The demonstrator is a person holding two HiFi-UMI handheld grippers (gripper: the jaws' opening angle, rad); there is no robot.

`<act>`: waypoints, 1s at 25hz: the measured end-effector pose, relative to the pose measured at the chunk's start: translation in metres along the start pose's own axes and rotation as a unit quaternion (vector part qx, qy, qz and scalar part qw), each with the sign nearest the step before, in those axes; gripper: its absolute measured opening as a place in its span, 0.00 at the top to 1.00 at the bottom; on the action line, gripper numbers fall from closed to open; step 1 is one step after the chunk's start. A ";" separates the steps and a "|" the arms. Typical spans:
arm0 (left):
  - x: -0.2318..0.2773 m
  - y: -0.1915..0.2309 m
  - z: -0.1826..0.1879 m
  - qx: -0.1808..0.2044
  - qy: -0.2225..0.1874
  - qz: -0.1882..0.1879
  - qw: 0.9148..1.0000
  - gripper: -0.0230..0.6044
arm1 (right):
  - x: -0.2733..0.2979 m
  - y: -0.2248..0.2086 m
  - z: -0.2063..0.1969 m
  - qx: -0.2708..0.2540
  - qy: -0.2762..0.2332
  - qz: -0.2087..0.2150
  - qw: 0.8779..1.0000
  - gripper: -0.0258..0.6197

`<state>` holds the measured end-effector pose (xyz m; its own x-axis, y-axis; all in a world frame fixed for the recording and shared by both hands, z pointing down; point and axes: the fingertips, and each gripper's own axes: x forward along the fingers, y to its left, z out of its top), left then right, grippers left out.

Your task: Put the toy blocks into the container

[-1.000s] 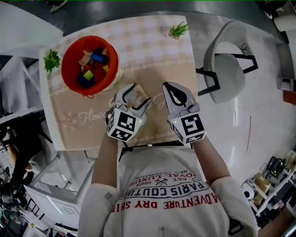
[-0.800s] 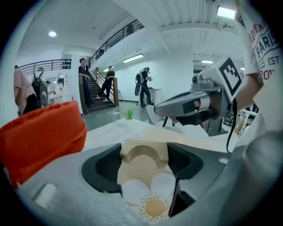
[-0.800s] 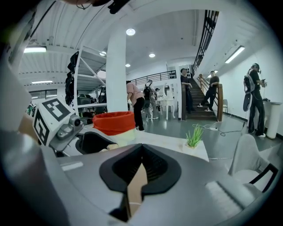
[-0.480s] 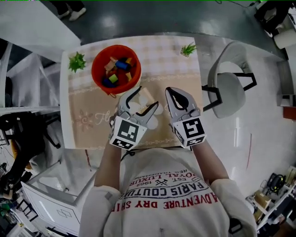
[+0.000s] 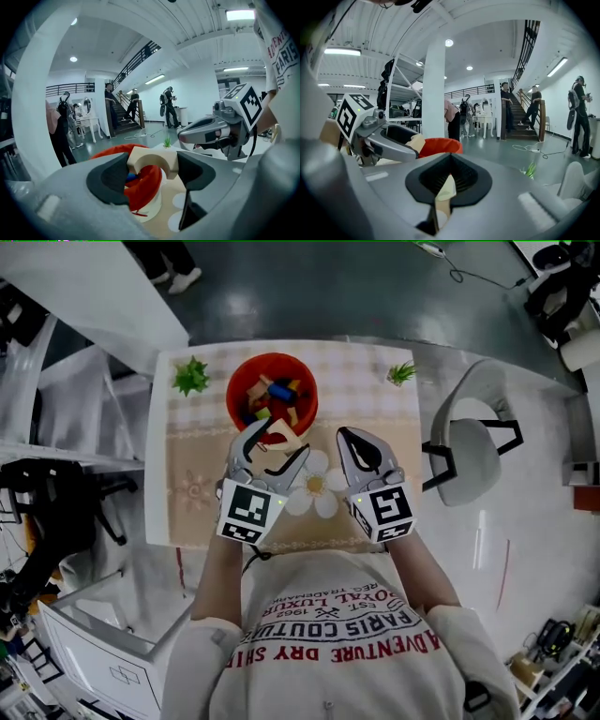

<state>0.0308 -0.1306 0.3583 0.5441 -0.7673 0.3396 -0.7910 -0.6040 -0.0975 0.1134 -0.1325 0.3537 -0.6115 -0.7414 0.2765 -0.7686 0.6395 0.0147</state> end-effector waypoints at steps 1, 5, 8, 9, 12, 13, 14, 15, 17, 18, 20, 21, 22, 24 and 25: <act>-0.002 0.008 0.000 -0.003 -0.001 0.006 1.000 0.44 | 0.004 0.002 0.002 -0.001 0.000 0.001 1.000 0.96; -0.005 0.038 -0.002 -0.014 0.001 0.027 1.000 0.44 | 0.020 0.007 0.008 -0.006 0.002 0.006 1.000 0.96; -0.004 0.057 -0.006 -0.023 0.004 0.040 0.999 0.44 | 0.029 0.008 0.011 -0.008 0.002 0.008 1.000 0.96; -0.003 0.063 -0.007 -0.027 0.005 0.043 0.999 0.44 | 0.032 0.008 0.012 -0.008 0.002 0.009 1.000 0.96; 0.001 0.078 -0.013 -0.039 0.013 0.049 0.998 0.44 | 0.038 0.009 0.012 -0.012 0.006 0.009 1.000 0.96; 0.004 0.081 -0.014 -0.042 0.016 0.049 0.998 0.44 | 0.040 0.008 0.012 -0.012 0.007 0.009 1.000 0.96; 0.006 0.084 -0.016 -0.044 0.019 0.050 0.998 0.44 | 0.041 0.008 0.011 -0.012 0.008 0.009 1.000 0.96; 0.008 0.086 -0.017 -0.046 0.022 0.049 0.998 0.44 | 0.042 0.007 0.011 -0.012 0.009 0.008 1.000 0.96; 0.013 0.088 -0.020 -0.048 0.029 0.048 0.997 0.44 | 0.043 0.005 0.009 -0.010 0.012 0.006 1.000 0.96; 0.016 0.088 -0.021 -0.048 0.033 0.047 0.997 0.44 | 0.043 0.004 0.008 -0.009 0.013 0.005 1.000 0.96; 0.020 0.088 -0.025 -0.052 0.043 0.047 0.997 0.44 | 0.042 0.003 0.006 -0.007 0.015 0.003 1.000 0.96; 0.021 0.088 -0.028 -0.054 0.048 0.048 0.996 0.44 | 0.042 0.003 0.006 -0.007 0.016 0.003 1.000 0.96; 0.022 0.088 -0.029 -0.057 0.050 0.050 0.996 0.44 | 0.041 0.003 0.006 -0.007 0.016 0.002 1.000 0.96; 0.022 0.088 -0.029 -0.065 0.045 0.053 0.995 0.43 | 0.041 0.003 0.006 -0.008 0.015 0.001 1.000 0.96; 0.021 0.087 -0.028 -0.071 0.040 0.052 0.995 0.37 | 0.040 0.003 0.007 -0.008 0.014 0.001 1.000 0.96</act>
<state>-0.0349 -0.1929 0.3832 0.4382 -0.8002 0.4095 -0.8763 -0.4818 -0.0036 0.0851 -0.1615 0.3583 -0.6067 -0.7346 0.3039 -0.7647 0.6437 0.0295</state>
